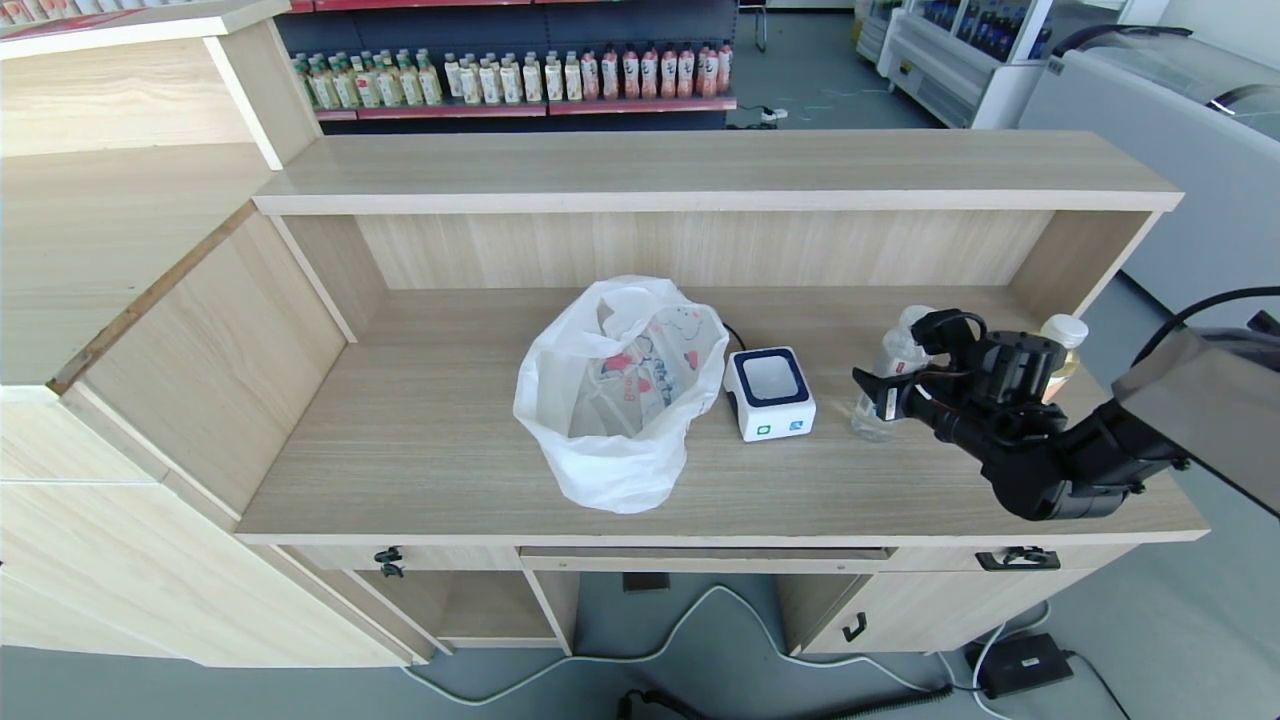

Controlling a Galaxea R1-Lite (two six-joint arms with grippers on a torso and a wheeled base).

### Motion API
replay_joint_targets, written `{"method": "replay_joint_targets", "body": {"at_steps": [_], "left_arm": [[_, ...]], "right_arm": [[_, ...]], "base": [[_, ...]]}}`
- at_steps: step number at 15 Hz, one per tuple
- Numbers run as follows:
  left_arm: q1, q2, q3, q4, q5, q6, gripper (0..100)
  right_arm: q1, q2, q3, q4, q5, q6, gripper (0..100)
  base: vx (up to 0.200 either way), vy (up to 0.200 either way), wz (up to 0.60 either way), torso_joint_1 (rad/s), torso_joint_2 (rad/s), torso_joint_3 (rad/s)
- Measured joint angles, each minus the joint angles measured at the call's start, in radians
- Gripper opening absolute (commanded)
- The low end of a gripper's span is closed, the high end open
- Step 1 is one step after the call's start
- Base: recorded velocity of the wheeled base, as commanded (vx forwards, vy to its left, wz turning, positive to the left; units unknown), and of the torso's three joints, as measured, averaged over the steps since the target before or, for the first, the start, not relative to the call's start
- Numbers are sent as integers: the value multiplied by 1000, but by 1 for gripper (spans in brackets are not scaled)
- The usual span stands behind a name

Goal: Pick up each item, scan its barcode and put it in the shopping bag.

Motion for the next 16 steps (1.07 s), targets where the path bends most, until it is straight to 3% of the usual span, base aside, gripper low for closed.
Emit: {"method": "replay_joint_targets", "body": {"at_steps": [8, 11, 16], "left_arm": [[0, 0, 0, 0, 1, 0, 100], [0, 0, 0, 0, 0, 0, 100], [0, 0, 0, 0, 0, 0, 100]], "right_arm": [[-40, -16, 11, 10, 27, 0, 0], [-42, -107, 89, 18, 56, 33, 0], [-41, -549, 330, 215, 297, 389, 0]], "base": [[0, 0, 0, 0, 0, 0], [0, 0, 0, 0, 0, 0], [0, 0, 0, 0, 0, 0]]}}
